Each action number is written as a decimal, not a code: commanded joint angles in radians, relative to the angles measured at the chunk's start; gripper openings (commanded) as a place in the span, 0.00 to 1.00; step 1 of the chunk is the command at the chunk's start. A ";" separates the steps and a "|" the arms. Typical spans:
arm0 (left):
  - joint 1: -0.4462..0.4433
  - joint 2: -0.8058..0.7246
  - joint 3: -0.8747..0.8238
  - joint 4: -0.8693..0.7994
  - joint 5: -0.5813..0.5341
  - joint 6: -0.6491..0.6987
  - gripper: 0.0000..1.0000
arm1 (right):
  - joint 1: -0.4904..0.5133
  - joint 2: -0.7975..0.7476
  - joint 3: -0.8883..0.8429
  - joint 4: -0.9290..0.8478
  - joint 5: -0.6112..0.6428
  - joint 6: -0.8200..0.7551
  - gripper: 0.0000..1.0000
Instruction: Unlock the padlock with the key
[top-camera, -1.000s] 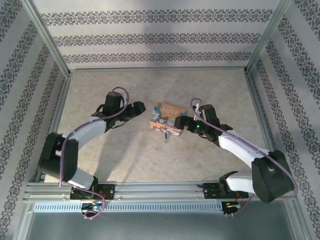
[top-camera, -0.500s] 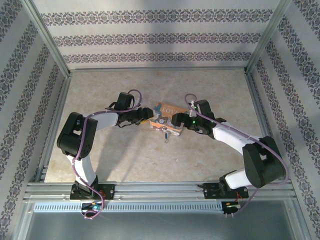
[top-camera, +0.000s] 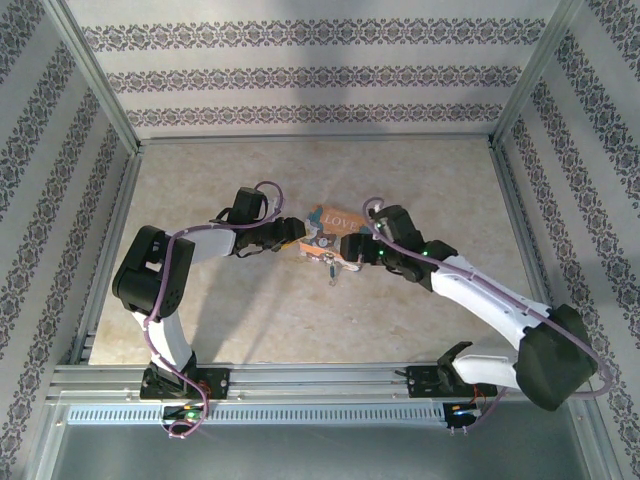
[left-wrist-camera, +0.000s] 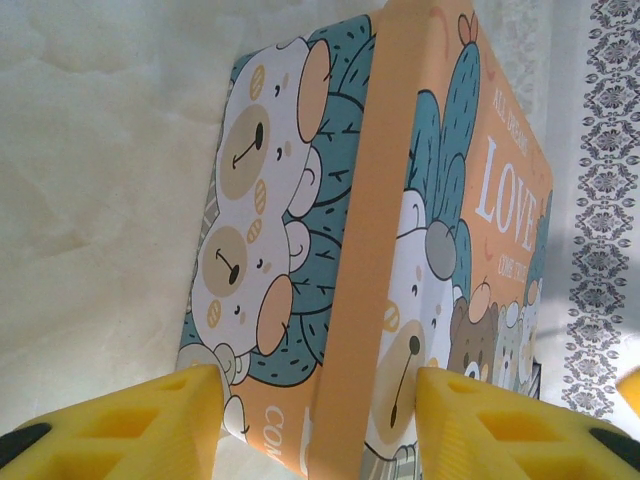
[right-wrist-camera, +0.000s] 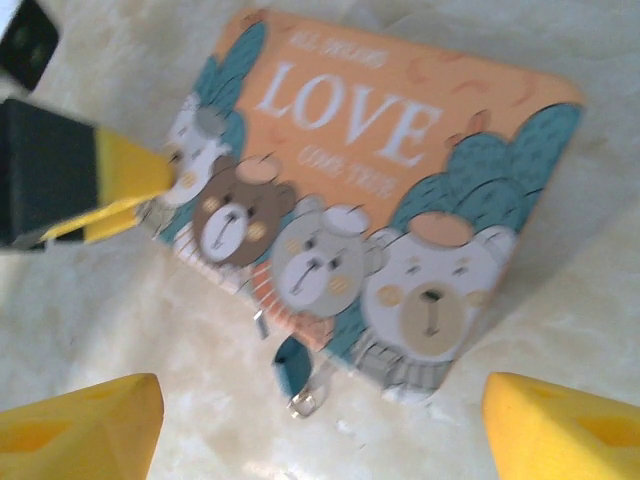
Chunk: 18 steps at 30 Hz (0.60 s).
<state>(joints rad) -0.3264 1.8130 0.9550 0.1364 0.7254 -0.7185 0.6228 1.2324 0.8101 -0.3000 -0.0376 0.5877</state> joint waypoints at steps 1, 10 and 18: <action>-0.007 -0.009 -0.032 -0.030 -0.041 -0.003 0.51 | 0.101 0.029 0.015 -0.069 0.124 0.075 0.77; -0.007 -0.005 -0.031 -0.029 -0.047 -0.007 0.50 | 0.227 0.273 0.116 -0.048 0.168 0.079 0.63; -0.007 -0.025 -0.055 -0.032 -0.057 -0.020 0.49 | 0.165 0.338 0.082 0.101 0.040 -0.037 0.67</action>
<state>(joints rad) -0.3264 1.8053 0.9409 0.1520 0.7219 -0.7315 0.8219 1.5642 0.9028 -0.2771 0.0586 0.6075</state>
